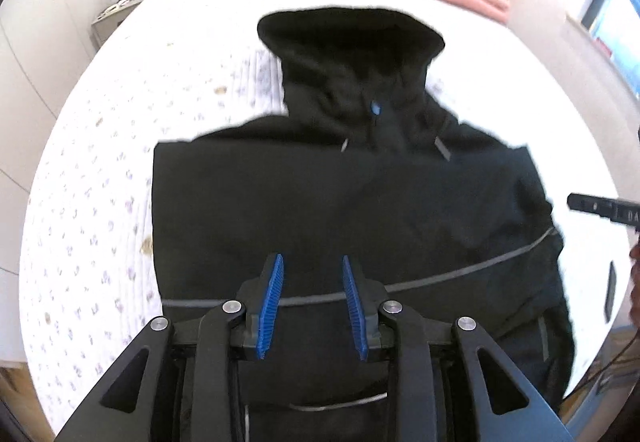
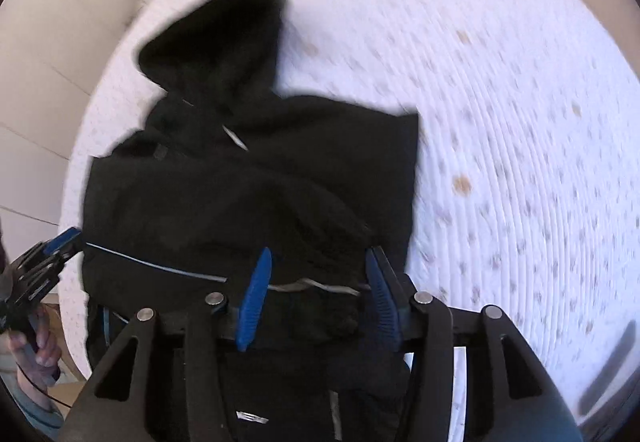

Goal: Fold large clothes

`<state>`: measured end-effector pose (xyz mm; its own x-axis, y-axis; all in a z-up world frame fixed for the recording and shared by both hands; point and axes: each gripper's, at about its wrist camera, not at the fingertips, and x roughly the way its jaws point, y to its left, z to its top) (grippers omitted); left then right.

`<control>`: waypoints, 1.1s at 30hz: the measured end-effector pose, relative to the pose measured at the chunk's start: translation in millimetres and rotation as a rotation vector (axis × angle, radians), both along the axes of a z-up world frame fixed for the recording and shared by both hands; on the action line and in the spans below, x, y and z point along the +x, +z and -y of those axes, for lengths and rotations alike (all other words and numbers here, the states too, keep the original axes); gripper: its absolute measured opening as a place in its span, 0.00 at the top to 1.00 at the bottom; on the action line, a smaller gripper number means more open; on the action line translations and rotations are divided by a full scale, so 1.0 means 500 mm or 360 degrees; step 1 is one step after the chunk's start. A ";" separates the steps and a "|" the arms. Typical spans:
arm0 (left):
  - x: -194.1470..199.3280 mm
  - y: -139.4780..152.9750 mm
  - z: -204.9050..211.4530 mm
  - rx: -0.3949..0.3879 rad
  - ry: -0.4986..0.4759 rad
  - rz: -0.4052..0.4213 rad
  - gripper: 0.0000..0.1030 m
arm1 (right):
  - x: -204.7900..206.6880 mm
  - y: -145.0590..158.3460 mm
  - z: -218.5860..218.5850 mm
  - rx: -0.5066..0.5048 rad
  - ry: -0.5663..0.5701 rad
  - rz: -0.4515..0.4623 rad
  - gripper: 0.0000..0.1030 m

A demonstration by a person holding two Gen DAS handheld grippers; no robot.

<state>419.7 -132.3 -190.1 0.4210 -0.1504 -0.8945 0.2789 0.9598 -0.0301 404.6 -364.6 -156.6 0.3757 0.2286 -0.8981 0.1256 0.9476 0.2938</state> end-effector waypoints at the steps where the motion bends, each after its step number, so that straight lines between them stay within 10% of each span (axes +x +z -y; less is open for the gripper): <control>1: 0.005 0.001 0.005 -0.0006 0.0001 0.0011 0.69 | 0.011 0.010 -0.026 0.0012 0.0035 0.0023 0.48; 12: 0.055 -0.162 0.041 0.0318 -0.0015 -0.0168 0.68 | 0.070 -0.178 -0.157 -0.0275 0.0140 -0.0304 0.53; 27: 0.040 -0.160 0.037 0.0298 -0.0115 -0.0079 0.67 | 0.094 -0.174 -0.147 -0.0265 0.0038 -0.0343 0.50; 33: 0.059 -0.089 0.015 0.0084 -0.0082 -0.0133 0.64 | 0.092 -0.162 -0.148 -0.0219 0.0108 -0.0347 0.49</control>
